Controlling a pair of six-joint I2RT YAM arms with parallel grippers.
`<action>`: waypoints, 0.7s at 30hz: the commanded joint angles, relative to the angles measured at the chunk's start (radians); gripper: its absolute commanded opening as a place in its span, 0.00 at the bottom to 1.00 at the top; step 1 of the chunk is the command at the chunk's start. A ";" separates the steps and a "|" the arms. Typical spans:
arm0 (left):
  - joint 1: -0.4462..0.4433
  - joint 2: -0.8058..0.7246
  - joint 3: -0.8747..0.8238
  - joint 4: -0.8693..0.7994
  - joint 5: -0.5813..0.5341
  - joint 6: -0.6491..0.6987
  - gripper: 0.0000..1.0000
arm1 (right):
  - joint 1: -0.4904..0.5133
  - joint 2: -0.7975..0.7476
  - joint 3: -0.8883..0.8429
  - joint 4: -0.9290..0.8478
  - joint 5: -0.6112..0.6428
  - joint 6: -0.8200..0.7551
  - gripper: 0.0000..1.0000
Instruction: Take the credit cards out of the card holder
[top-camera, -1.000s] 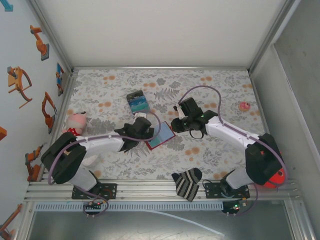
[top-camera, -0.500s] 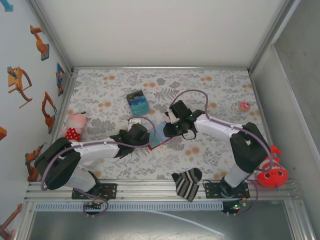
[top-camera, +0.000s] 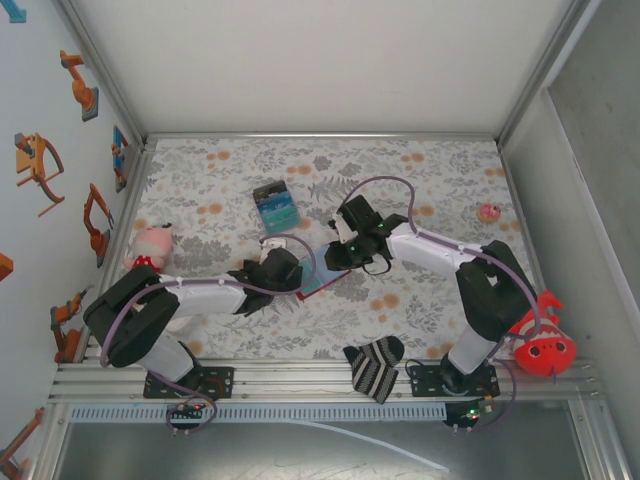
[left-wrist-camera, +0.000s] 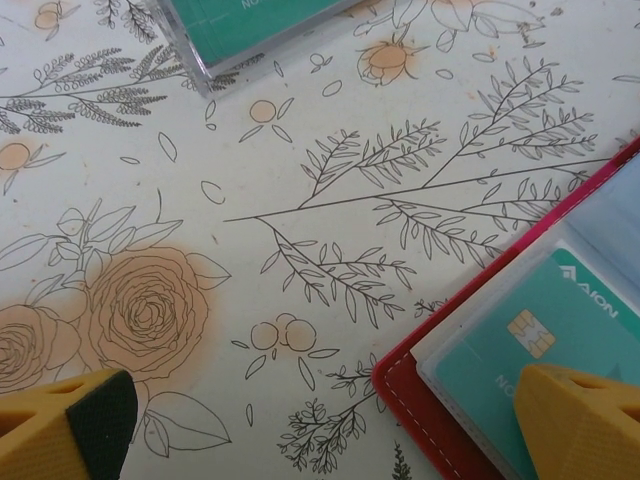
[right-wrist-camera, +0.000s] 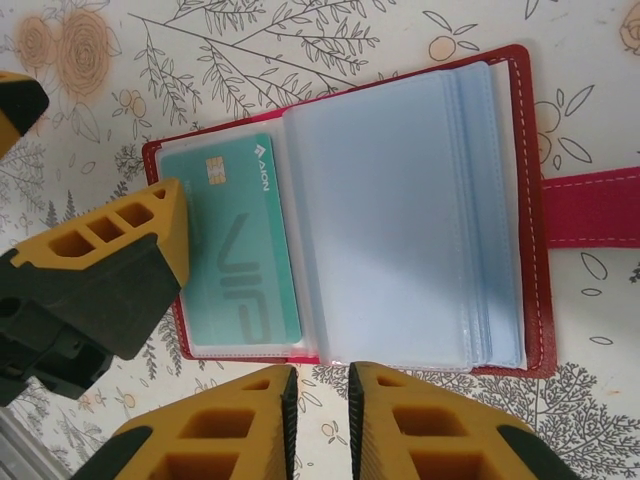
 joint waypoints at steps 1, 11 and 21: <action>-0.005 0.019 -0.016 0.038 -0.004 0.005 0.97 | -0.010 0.007 0.020 -0.012 -0.042 0.009 0.20; -0.005 0.053 -0.025 0.052 -0.017 0.031 0.97 | -0.035 0.033 0.000 0.043 -0.143 0.056 0.19; -0.005 -0.045 -0.029 0.006 -0.015 0.056 0.97 | -0.035 0.064 -0.003 0.068 -0.184 0.065 0.21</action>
